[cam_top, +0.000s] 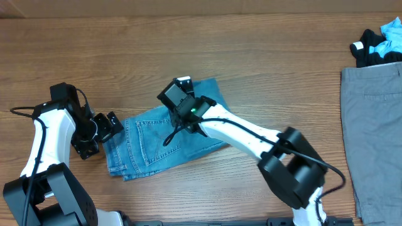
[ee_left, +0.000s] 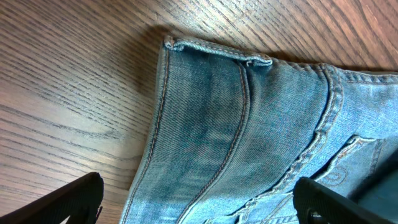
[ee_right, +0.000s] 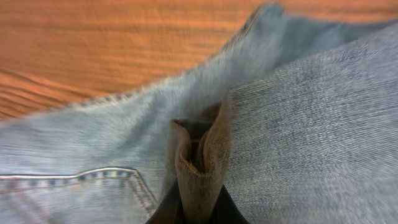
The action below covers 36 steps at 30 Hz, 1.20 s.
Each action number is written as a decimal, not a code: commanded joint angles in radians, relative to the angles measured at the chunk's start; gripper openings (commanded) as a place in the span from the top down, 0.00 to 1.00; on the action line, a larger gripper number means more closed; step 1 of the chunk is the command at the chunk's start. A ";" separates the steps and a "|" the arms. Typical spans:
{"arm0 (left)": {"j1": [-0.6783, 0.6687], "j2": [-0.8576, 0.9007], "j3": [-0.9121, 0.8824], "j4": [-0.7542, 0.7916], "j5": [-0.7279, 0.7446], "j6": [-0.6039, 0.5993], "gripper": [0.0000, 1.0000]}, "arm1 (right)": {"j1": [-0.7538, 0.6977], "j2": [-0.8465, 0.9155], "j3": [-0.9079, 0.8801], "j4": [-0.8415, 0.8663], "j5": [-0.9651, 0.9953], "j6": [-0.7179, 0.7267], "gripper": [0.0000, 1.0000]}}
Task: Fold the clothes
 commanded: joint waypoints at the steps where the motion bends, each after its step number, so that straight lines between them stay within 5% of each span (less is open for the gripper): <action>1: -0.003 -0.013 -0.007 0.000 -0.002 0.019 0.00 | -0.005 0.031 0.022 0.009 -0.035 -0.023 0.87; 4: -0.003 -0.013 -0.007 0.000 -0.002 0.019 0.00 | -0.005 0.027 0.027 0.005 -0.038 -0.045 0.18; 12: -0.003 -0.013 -0.007 0.001 -0.002 0.019 0.00 | -0.005 -0.100 0.099 -0.164 -0.043 -0.049 0.07; 16: -0.003 -0.013 -0.007 0.001 -0.002 0.019 0.00 | -0.005 -0.139 0.099 -0.231 -0.189 -0.055 0.20; 19: -0.003 -0.013 -0.007 0.001 -0.002 0.019 0.00 | -0.005 -0.132 0.064 -0.243 -0.306 -0.055 0.67; 21: -0.003 -0.013 -0.007 0.000 -0.002 0.019 0.00 | -0.005 -0.121 0.026 -0.239 -0.311 -0.051 0.77; 31: -0.003 -0.013 -0.007 -0.004 -0.002 0.019 0.00 | -0.048 -0.033 -0.118 -0.161 -0.404 0.038 0.79; 36: -0.003 -0.013 -0.016 -0.002 -0.003 0.019 0.00 | -0.087 -0.044 -0.109 -0.161 -0.409 0.039 0.92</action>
